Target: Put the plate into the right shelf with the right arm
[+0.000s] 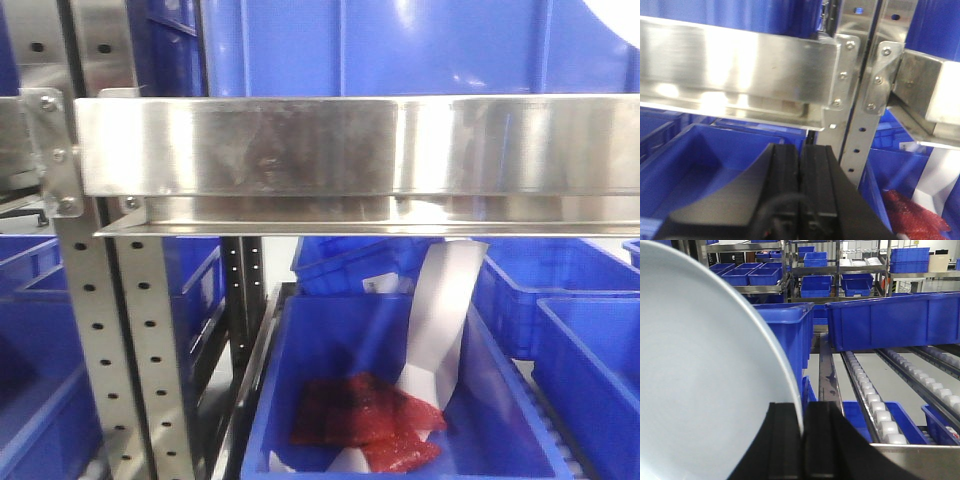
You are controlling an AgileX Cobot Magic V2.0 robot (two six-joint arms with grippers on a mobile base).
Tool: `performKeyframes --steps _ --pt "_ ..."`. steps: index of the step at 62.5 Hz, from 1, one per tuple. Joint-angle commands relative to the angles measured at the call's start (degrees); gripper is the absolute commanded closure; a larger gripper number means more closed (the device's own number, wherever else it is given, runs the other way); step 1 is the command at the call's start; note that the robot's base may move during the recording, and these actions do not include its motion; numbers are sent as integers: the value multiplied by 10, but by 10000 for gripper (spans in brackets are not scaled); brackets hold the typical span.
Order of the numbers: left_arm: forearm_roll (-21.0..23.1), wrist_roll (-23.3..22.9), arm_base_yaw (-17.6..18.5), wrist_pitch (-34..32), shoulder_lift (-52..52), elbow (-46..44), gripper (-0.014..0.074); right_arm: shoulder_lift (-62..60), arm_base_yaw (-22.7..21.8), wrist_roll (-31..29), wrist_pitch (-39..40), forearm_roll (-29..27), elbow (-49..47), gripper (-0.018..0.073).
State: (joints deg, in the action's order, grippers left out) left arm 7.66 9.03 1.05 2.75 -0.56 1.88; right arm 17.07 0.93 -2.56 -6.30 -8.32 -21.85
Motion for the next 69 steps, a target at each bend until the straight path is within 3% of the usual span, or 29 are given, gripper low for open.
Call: performKeyframes --steps 1,32,41,54,69 --pt "5 -4 1 -52 -6 6 724 5 -2 -4 52 4 -17 505" --pt "5 -4 1 -52 -6 6 724 5 -2 -4 72 4 -17 505" --pt "5 -4 1 -52 -6 6 724 5 -2 -3 76 -25 -30 505" --pt "5 -4 1 -52 -6 6 724 46 0 -3 19 -53 -147 505" --pt "5 -4 1 -52 -6 6 724 208 18 -3 -11 -59 -313 505"
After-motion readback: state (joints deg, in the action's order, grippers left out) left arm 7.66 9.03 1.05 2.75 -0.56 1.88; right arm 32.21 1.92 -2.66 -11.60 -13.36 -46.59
